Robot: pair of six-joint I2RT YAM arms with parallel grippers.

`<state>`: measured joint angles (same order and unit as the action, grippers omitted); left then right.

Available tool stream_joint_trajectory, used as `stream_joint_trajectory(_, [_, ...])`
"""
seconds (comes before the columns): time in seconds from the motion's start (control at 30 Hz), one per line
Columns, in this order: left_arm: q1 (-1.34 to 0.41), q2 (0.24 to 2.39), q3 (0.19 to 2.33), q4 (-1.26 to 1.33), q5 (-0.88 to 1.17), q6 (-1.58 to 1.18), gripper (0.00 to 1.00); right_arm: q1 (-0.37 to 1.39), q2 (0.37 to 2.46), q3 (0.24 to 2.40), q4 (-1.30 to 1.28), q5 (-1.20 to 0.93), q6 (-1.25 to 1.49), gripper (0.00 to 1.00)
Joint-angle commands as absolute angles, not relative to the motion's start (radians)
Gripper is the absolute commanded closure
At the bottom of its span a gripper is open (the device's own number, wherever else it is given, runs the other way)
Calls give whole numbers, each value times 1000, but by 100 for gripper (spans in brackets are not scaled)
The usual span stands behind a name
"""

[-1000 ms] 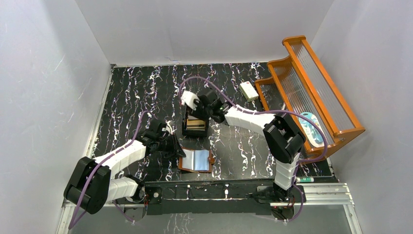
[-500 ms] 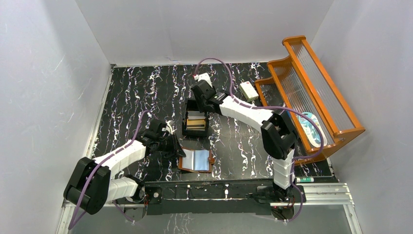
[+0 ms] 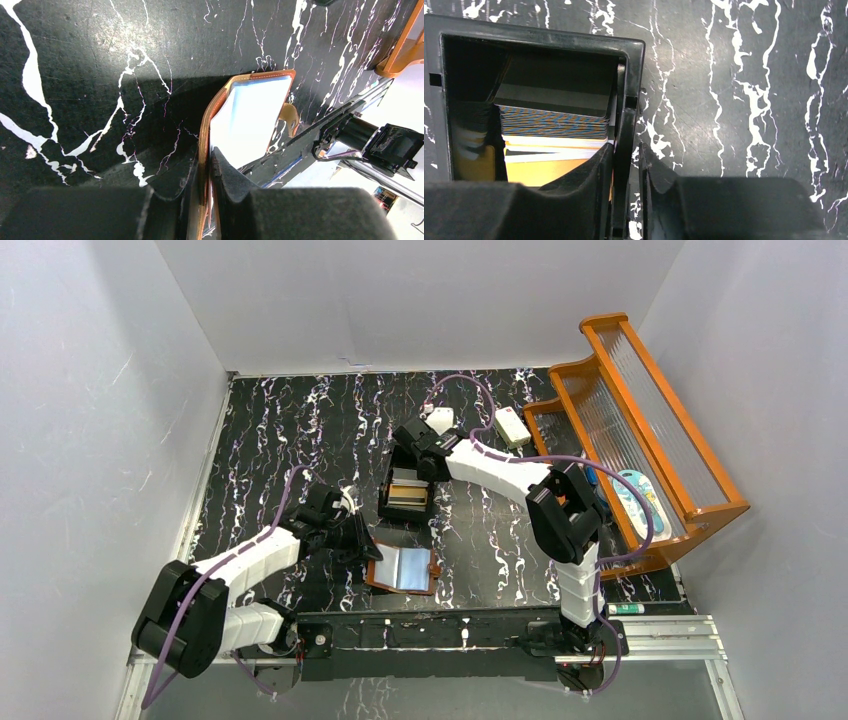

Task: Put the credit cards into the card holder
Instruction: Move the storage box to the center of the board.

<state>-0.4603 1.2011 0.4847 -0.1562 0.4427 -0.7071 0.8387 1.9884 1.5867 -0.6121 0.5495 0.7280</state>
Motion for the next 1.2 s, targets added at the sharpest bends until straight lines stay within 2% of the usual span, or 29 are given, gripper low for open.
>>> stream_joint_trajectory(0.0, [-463, 1200, 494, -145, 467, -705, 89, 833, 1977, 1573, -749, 609, 879, 70])
stream_joint_trajectory(0.3, [-469, 1216, 501, -86, 491, -737, 90, 833, 1897, 1498, -832, 565, 1000, 82])
stream_joint_trajectory(0.37, [-475, 1221, 486, -42, 479, -764, 90, 834, 1839, 1445, -961, 573, 1154, 83])
stream_joint_trajectory(0.5, [-484, 1249, 473, 24, 506, -797, 90, 859, 1749, 1305, -1014, 490, 1343, 83])
stream_joint_trajectory(0.57, [-488, 1255, 472, 36, 503, -795, 90, 890, 1677, 1277, -1041, 468, 1438, 75])
stream_joint_trajectory(0.63, [-488, 1266, 479, 38, 502, -789, 90, 893, 1629, 1259, -1044, 459, 1453, 62])
stream_joint_trajectory(0.7, [-488, 1282, 495, 39, 488, -780, 90, 892, 1541, 1212, -1010, 514, 1370, 47])
stream_joint_trajectory(0.8, [-489, 1297, 498, 43, 489, -782, 90, 892, 1465, 1160, -909, 528, 1239, 39])
stream_joint_trajectory(0.93, [-489, 1297, 492, 49, 492, -788, 90, 891, 1343, 1092, -727, 528, 982, 38])
stream_joint_trajectory(1.17, [-492, 1280, 484, 51, 489, -799, 90, 892, 1148, 936, -209, 274, 141, 37])
